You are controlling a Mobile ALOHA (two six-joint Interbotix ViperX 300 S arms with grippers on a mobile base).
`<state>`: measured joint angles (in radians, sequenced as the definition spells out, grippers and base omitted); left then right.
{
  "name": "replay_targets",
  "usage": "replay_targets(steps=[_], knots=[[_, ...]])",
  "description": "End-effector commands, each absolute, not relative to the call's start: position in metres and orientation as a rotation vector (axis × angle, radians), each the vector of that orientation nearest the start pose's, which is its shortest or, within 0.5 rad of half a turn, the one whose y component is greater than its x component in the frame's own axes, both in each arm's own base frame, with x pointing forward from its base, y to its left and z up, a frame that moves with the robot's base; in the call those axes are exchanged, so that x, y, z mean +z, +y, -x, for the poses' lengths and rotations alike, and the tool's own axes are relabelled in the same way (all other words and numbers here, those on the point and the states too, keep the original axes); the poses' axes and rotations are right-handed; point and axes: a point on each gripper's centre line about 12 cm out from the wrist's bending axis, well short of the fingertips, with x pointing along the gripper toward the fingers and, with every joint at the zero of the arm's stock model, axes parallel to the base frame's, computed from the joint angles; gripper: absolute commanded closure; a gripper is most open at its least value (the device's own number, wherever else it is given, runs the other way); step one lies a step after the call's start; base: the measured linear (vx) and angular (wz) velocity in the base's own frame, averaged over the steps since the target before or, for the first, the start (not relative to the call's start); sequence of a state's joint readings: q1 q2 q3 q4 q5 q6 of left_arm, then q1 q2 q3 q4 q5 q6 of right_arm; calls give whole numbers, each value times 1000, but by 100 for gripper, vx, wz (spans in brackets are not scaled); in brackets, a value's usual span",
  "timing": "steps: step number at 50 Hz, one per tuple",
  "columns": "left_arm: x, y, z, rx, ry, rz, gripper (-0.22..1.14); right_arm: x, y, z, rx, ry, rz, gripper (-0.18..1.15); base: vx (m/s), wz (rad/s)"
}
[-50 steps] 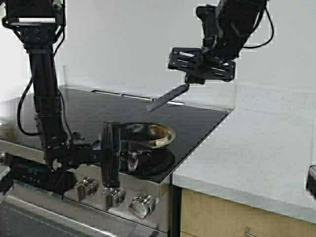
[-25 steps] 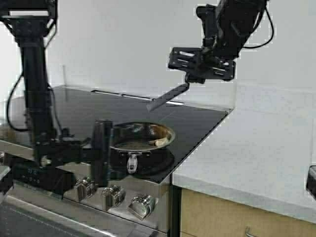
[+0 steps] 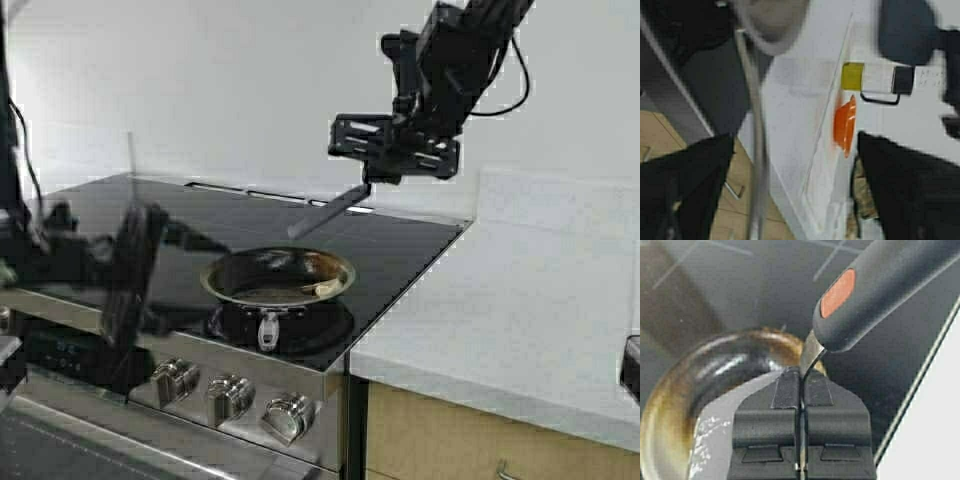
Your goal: Add oil to the pan and cook the shrimp and serve it
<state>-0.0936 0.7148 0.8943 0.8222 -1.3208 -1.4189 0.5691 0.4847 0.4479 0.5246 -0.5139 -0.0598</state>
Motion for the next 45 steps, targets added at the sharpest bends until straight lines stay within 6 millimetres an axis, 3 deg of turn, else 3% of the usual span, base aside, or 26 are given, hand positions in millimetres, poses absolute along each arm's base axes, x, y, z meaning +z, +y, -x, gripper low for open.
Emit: replay_targets(steps=[1,13,24,33,45], knots=[[24,-108,-298,-586,782,1140,-11,90,234,-421,225,455,-233,90,0,0],[82,-105,-299,-596,728,943,-11,115,224,-418,230,475,-257,90,0,0],[138,-92,-301,-548,695,540,-11,145,183,-412,193,552,-295,90,0,0],[170,-80,-298,-476,623,363,-11,170,132,-400,143,665,-346,90,0,0],[169,-78,-300,-468,633,335,-11,203,24,-381,-4,793,-409,90,0,0]])
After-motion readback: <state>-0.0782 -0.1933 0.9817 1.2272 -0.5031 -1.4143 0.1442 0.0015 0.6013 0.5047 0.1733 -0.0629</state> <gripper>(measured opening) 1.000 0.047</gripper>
